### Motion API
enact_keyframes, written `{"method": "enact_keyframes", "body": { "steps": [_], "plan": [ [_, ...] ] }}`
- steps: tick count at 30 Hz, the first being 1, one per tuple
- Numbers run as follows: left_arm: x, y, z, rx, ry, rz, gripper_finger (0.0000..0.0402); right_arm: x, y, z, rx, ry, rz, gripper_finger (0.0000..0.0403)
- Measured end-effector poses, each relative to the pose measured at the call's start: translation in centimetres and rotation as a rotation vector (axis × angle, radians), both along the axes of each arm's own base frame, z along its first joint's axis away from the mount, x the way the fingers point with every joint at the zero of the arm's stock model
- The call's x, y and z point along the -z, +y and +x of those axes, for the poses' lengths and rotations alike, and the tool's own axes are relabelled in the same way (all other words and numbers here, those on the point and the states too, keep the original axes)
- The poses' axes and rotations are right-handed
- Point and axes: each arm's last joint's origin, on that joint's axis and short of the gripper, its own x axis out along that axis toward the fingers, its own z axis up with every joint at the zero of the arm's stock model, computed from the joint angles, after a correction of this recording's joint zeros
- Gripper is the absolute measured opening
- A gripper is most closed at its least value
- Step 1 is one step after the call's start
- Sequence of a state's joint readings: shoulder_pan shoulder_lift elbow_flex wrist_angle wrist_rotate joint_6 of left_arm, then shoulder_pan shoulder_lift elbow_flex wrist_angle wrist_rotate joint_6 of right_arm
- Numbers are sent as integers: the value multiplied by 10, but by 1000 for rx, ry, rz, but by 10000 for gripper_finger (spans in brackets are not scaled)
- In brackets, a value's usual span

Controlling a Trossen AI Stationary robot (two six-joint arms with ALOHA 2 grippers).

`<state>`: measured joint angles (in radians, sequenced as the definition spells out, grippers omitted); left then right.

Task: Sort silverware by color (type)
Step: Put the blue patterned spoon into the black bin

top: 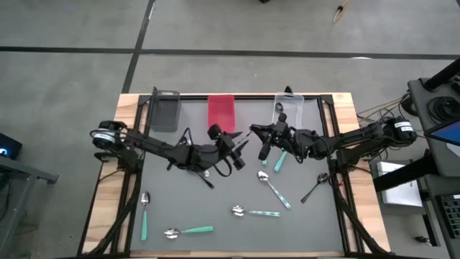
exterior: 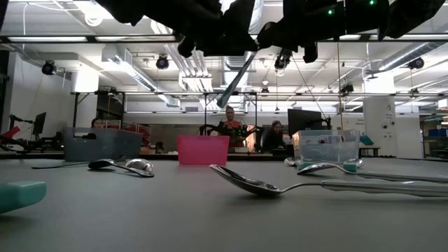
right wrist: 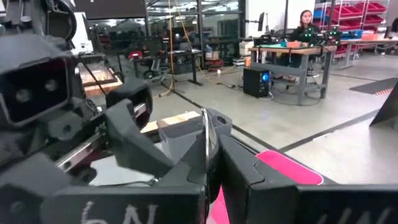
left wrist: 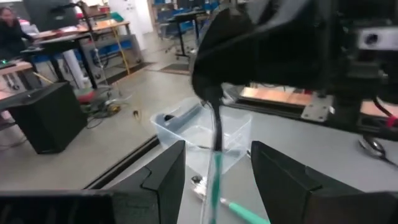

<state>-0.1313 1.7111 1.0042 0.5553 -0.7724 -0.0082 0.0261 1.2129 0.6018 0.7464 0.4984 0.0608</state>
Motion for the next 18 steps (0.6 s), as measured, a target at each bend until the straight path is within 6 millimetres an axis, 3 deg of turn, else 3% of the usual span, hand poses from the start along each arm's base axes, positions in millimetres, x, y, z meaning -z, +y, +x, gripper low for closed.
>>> {"method": "enact_keyframes", "body": {
  "steps": [18],
  "plan": [
    [0, 8, 2, 47, -3, -11, 161, 0, -1, 0, 25, -49, 88, 12]
  ]
}}
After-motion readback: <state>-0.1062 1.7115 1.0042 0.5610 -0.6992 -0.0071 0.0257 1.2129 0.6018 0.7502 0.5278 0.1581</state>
